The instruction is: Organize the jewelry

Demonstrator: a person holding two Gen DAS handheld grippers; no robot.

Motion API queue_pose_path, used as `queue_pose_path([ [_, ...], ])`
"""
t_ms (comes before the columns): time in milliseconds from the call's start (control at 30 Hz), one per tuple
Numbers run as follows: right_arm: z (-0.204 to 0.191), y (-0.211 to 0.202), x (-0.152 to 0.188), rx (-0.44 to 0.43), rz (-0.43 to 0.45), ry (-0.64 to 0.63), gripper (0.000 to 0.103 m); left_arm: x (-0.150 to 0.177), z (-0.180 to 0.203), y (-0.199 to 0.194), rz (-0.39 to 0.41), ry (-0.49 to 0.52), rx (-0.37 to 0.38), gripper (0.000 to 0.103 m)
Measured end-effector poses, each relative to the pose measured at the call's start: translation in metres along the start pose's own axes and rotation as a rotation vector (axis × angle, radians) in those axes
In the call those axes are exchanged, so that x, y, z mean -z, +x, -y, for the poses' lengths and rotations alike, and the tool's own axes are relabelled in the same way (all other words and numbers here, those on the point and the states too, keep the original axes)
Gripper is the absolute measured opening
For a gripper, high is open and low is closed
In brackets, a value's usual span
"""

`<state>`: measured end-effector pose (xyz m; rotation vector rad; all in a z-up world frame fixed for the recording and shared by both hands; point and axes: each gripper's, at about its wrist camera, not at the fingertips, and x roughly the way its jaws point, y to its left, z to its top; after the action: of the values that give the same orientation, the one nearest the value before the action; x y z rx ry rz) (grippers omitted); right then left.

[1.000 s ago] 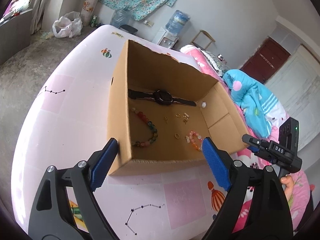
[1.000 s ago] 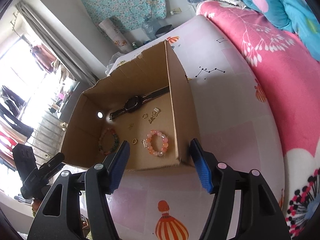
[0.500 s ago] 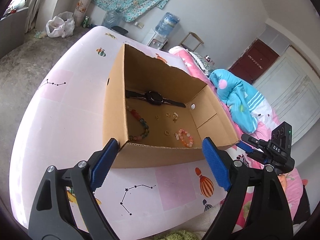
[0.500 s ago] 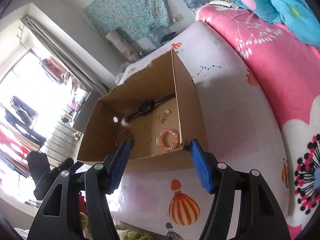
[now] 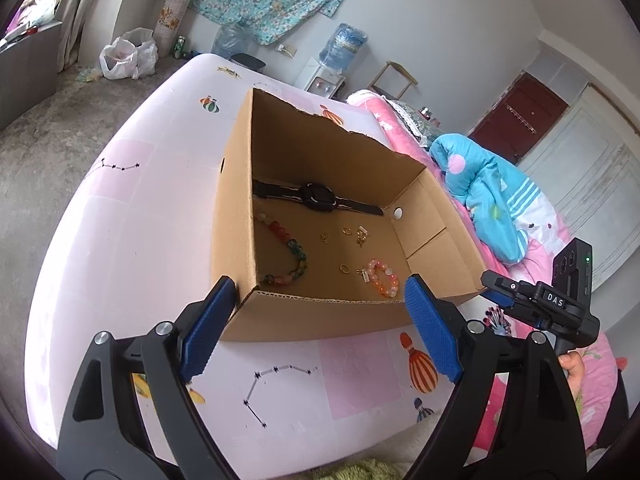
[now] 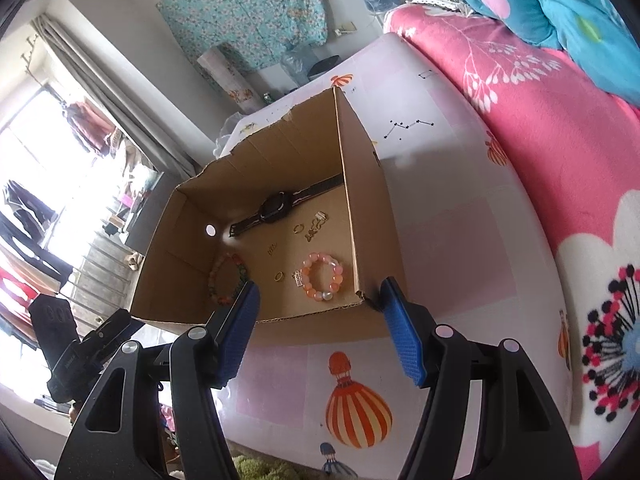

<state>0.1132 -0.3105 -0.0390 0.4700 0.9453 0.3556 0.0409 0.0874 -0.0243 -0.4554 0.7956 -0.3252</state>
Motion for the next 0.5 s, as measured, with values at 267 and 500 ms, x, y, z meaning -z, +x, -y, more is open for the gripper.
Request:
queue_pose_path([
  [267,0.007,-0.016,0.024,-0.036,0.009,0.035,0.062,0.019,0.006,-0.019,0.01,0.033,-0.018,0.082],
  [500,-0.018,-0.052,0.051,0.128,0.124,-0.102,0.075,0.032,0.041,-0.059,0.159,0.154,-0.107,0.092],
])
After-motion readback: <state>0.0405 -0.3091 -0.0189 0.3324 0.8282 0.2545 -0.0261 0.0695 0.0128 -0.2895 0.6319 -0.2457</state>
